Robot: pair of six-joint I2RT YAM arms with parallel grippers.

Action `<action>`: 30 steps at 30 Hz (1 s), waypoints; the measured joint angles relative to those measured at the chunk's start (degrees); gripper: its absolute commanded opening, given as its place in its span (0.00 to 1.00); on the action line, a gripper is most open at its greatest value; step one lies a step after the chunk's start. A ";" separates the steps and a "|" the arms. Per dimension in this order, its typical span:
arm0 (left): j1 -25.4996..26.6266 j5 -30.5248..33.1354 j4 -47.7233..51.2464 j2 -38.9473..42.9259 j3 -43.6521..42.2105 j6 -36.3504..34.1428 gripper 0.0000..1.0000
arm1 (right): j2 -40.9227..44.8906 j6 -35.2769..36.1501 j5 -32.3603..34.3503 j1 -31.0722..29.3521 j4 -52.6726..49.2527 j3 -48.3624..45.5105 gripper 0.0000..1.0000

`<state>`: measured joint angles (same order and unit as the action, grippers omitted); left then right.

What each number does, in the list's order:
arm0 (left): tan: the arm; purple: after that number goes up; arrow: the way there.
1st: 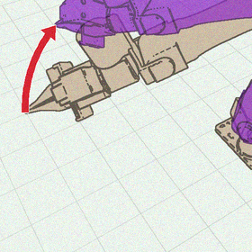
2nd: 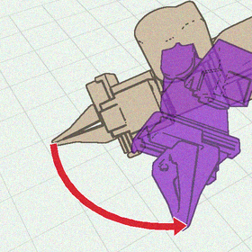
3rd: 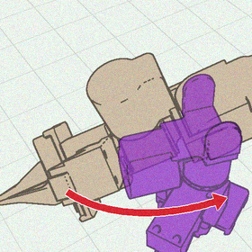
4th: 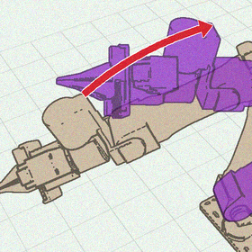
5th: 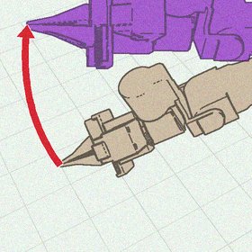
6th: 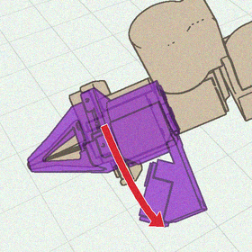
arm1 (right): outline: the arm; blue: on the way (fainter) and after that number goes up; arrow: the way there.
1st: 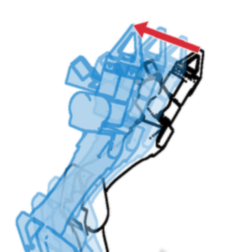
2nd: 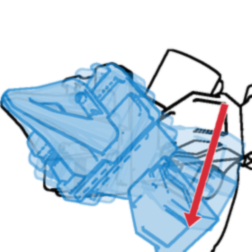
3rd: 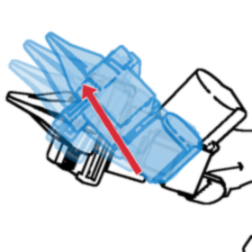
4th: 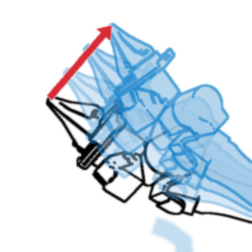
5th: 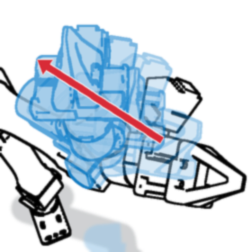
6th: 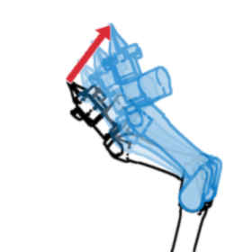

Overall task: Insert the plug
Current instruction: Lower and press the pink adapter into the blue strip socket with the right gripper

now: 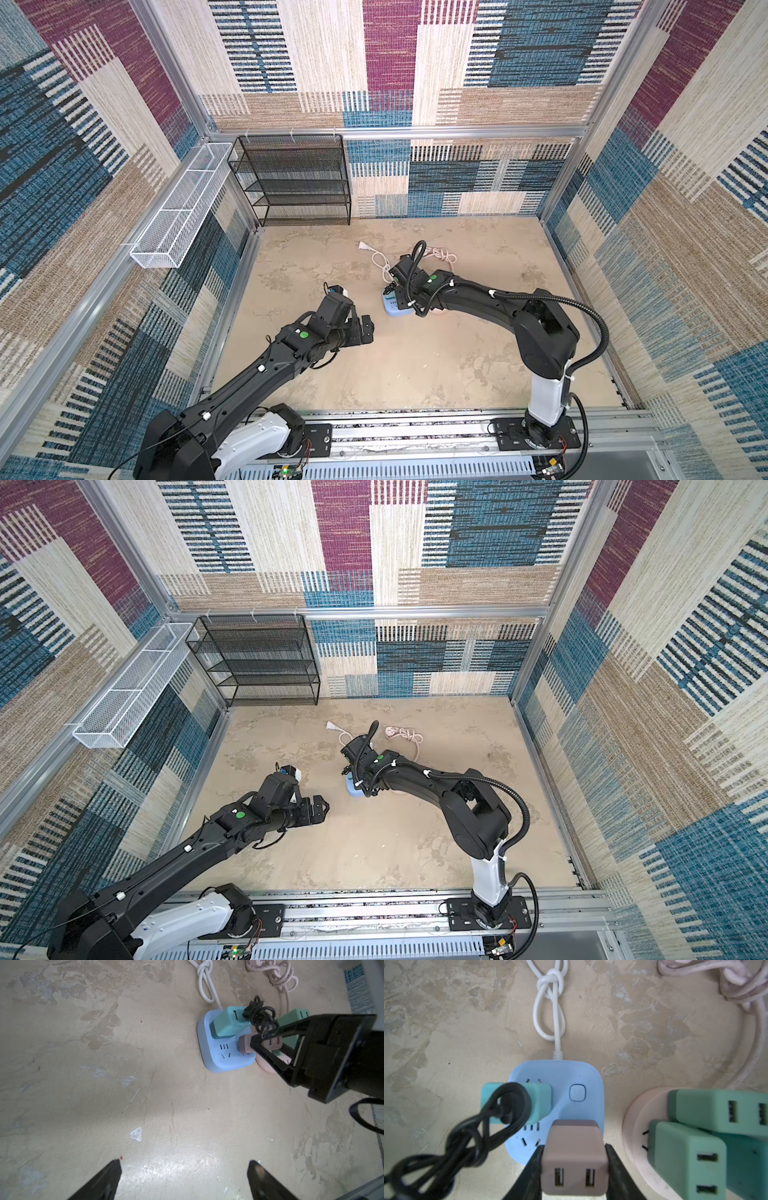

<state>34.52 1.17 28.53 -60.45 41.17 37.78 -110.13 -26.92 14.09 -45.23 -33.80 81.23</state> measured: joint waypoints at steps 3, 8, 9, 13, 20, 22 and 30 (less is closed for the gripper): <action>0.00 -0.04 -0.24 -0.33 -0.13 0.02 1.00 | -0.44 0.98 -0.24 0.09 -0.63 0.92 0.00; -0.04 -0.07 -1.11 -0.66 -0.37 0.02 1.00 | -0.81 2.23 -1.66 0.24 -2.34 2.38 0.00; -0.04 -0.09 -1.27 -0.68 -0.48 0.02 1.00 | -0.83 2.64 -2.03 0.24 -2.95 2.71 0.00; -0.04 -0.11 -1.70 -0.72 -0.66 0.02 1.00 | -0.61 3.85 -4.13 0.20 -6.03 3.72 0.00; -0.04 -0.28 -2.23 -0.83 -1.27 0.02 1.00 | 1.53 4.50 -6.64 0.20 -12.02 2.80 0.00; -0.04 -0.57 -2.62 -1.31 -1.27 0.02 1.00 | 2.25 4.48 -6.67 0.20 -12.24 1.79 0.00; -0.04 -1.60 -4.02 -3.28 -1.25 0.00 1.00 | 2.73 4.44 -7.04 0.15 -10.80 -0.28 0.00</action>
<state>34.48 -0.43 24.51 -63.72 39.92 37.78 -107.39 -22.48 7.05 -45.08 -44.60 80.95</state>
